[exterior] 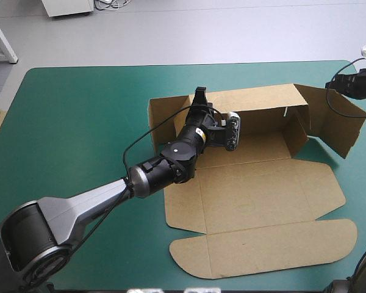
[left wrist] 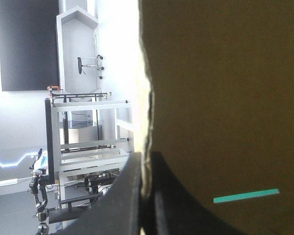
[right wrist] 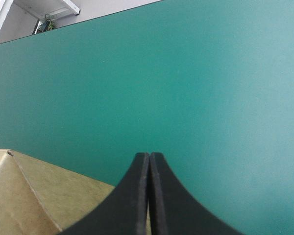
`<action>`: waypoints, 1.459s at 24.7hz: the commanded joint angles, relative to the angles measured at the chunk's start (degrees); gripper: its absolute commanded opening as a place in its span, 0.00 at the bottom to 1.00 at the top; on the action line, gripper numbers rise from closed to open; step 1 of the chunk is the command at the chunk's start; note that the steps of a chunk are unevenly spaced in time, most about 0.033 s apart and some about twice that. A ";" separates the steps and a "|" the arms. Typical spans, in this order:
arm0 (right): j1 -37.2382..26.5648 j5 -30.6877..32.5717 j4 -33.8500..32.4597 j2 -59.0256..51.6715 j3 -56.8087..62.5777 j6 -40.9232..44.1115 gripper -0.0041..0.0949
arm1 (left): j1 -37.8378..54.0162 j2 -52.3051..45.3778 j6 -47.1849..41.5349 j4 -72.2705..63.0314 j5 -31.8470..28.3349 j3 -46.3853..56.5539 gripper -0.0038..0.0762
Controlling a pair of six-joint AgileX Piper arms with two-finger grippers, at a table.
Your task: Fold the box
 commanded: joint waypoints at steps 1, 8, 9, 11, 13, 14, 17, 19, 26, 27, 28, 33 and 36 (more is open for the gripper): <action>0.04 2.11 -1.33 -3.66 -1.74 3.36 0.02 | -0.40 -2.46 -1.43 1.33 -1.18 -1.42 0.04; 0.80 2.11 -9.09 -9.19 -1.27 6.53 0.02 | -0.40 -1.49 -1.31 1.84 2.63 -1.42 0.04; 0.80 2.11 -9.20 -10.03 -0.23 6.60 0.02 | -0.40 -1.49 -1.31 1.84 2.51 -1.42 0.04; 0.80 2.11 -6.69 -12.17 5.17 3.49 0.02 | -0.40 -1.49 -1.31 1.84 2.51 -1.42 0.04; 0.80 2.00 -4.57 -12.78 7.97 1.80 0.02 | -0.40 -1.49 -1.41 1.93 2.51 -1.42 0.04; 0.80 2.00 -3.70 -13.09 9.24 0.72 0.02 | -0.40 -1.49 -1.41 2.08 2.51 -1.42 0.04; 0.80 2.00 -2.40 -14.42 13.33 -0.70 0.02 | -0.40 -1.49 -1.64 2.10 2.61 -1.42 0.04; 0.80 2.00 -2.51 -16.50 16.78 -3.60 0.02 | -0.40 -1.49 -1.64 2.10 2.50 -1.42 0.04; 0.80 2.00 -0.76 -22.24 23.22 -12.73 0.02 | -0.40 -1.49 -1.64 2.10 2.61 -1.42 0.04; 0.80 2.00 -0.76 -22.65 23.82 -13.51 0.02 | -0.40 -1.49 -1.64 2.10 2.61 -1.42 0.04; 0.80 2.00 -0.76 -23.07 24.76 -14.57 0.02 | -0.40 -1.49 -1.64 2.10 2.61 -1.42 0.04; 0.80 1.96 -1.86 -24.43 27.54 -15.52 0.02 | -0.40 -1.49 -1.64 2.10 2.61 -1.42 0.04; 1.40 1.96 -2.13 -24.67 28.55 -16.31 0.03 | -0.40 -1.49 -1.77 1.97 2.49 -1.42 0.04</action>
